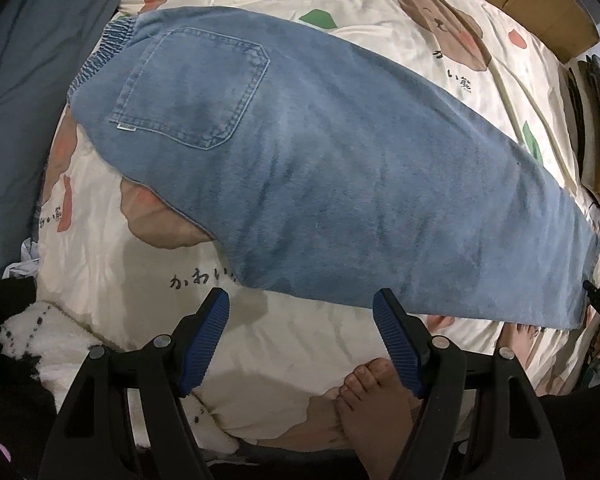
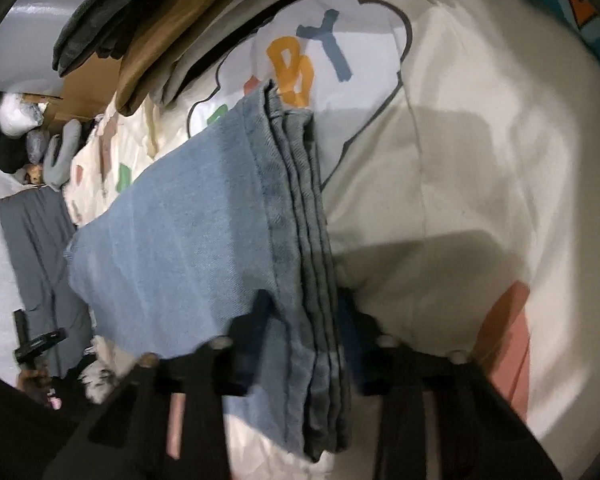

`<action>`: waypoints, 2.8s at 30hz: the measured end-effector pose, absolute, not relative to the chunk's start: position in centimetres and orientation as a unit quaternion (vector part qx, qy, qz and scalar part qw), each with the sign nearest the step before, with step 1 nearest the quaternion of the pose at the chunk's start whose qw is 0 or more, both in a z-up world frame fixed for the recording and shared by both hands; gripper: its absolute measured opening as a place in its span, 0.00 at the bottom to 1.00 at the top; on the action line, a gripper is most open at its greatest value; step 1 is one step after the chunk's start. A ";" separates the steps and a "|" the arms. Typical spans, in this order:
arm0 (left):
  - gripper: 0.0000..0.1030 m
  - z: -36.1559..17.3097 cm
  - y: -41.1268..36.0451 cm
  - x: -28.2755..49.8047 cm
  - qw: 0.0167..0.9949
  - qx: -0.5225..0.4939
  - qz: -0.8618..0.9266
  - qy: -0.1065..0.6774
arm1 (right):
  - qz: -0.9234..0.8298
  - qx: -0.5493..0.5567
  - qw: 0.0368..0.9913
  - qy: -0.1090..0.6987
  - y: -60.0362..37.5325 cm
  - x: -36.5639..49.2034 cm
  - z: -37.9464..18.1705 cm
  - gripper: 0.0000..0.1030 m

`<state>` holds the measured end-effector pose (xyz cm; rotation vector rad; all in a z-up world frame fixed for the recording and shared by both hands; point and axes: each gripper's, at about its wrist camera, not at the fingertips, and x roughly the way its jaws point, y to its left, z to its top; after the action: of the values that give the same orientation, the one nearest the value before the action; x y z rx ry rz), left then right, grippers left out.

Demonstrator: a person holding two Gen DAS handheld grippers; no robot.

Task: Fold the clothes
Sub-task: 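Grasp the leg hem of the denim pants with the right gripper, then lift the held leg hem upward with the right gripper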

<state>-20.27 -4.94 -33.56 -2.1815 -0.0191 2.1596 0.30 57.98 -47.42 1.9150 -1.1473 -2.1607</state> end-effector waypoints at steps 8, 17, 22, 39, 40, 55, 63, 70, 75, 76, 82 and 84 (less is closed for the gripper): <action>0.73 -34.0 -4.9 -19.9 0.040 -0.716 0.697 -0.001 | -0.699 0.601 0.069 -0.382 57.6 0.1 -44.8 0.25; 0.73 -34.3 -5.3 -19.5 0.041 -0.722 0.691 0.006 | -0.686 0.608 0.054 -0.396 57.1 -0.9 -47.7 0.26; 0.73 -34.7 -5.4 -19.3 0.037 -0.725 0.687 -0.001 | -0.676 0.605 0.046 -0.418 57.9 -0.8 -49.3 0.25; 0.73 -35.1 -4.8 -19.8 0.051 -0.722 0.690 0.009 | -0.670 0.583 0.096 -0.449 57.1 -1.3 -46.9 0.25; 0.73 -35.1 -4.8 -19.8 0.052 -0.722 0.690 0.009 | -0.668 0.587 0.092 -0.448 56.9 -1.5 -47.4 0.25; 0.73 -36.1 -5.0 -18.8 0.049 -0.720 0.693 0.010 | -0.658 0.593 0.075 -0.458 58.2 -0.6 -48.8 0.19; 0.73 -36.8 -4.7 -19.4 0.048 -0.719 0.693 0.004 | -0.646 0.604 0.059 -0.463 58.5 -0.3 -49.8 0.20; 0.73 -37.2 -3.5 -19.7 0.056 -0.719 0.693 0.002 | -0.659 0.631 0.042 -0.408 57.1 -2.1 -49.6 0.11; 0.73 -37.5 -3.0 -20.1 0.059 -0.718 0.694 -0.006 | -0.668 0.635 0.035 -0.386 56.9 -2.5 -47.3 0.09; 0.73 -37.5 -2.8 -20.2 0.062 -0.718 0.694 -0.006 | -0.669 0.634 0.035 -0.386 57.0 -2.5 -46.7 0.09; 0.73 -39.0 -1.3 -20.5 0.076 -0.723 0.687 0.004 | -0.673 0.628 0.031 -0.390 57.1 -2.3 -43.4 0.09; 0.73 -39.4 -0.7 -20.6 0.080 -0.725 0.684 0.006 | -0.677 0.624 0.032 -0.389 56.8 -2.5 -42.1 0.09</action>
<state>-20.61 -0.66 -39.35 -2.1692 0.0179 2.0441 -2.48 56.79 -42.09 1.9221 -1.1978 -2.0853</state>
